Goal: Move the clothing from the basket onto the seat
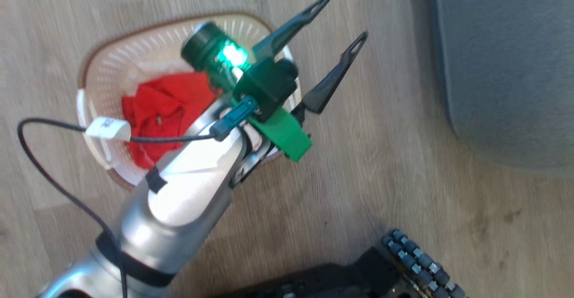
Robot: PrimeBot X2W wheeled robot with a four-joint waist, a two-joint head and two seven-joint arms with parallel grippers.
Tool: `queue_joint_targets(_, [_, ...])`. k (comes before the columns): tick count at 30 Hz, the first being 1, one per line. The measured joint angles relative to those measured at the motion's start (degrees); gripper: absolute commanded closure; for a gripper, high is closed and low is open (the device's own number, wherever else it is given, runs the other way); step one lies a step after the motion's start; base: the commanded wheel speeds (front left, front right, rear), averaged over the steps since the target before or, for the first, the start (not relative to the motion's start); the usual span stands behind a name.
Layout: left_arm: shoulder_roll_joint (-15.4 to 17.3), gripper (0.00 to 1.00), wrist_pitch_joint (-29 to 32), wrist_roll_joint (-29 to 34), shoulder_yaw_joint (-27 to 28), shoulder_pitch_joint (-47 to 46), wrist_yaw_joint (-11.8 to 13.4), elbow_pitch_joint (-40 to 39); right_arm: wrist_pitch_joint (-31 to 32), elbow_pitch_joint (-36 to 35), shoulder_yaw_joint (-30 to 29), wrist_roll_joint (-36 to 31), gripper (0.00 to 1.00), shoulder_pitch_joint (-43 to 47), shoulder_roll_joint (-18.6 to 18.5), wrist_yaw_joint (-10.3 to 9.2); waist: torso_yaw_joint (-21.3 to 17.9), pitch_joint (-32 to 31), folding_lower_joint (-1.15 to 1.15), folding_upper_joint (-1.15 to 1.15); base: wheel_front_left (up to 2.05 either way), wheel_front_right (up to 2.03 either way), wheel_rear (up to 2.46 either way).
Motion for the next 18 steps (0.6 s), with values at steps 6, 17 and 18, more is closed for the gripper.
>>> queue_joint_targets(6, [0.21,0.0,-0.22,-3.24,1.69,6.77,0.03,2.52,-0.1,-8.25,9.12,4.34,0.0,11.64,3.28,0.0,-0.59,-7.34,0.0,0.0,0.0,0.0,0.0])
queue_joint_targets(17, [-0.2,0.0,-0.22,-6.71,11.47,24.73,3.21,2.85,-0.57,-29.3,13.94,11.28,0.0,38.01,9.14,-0.01,0.09,-23.23,-0.01,0.01,0.0,0.0,0.0])
queue_joint_targets(18, [-0.37,0.0,-0.22,-6.76,12.82,26.09,3.67,2.76,-0.59,-31.05,13.8,11.17,0.0,40.19,9.82,-0.01,0.48,-24.49,-0.01,0.01,0.0,0.0,0.0])
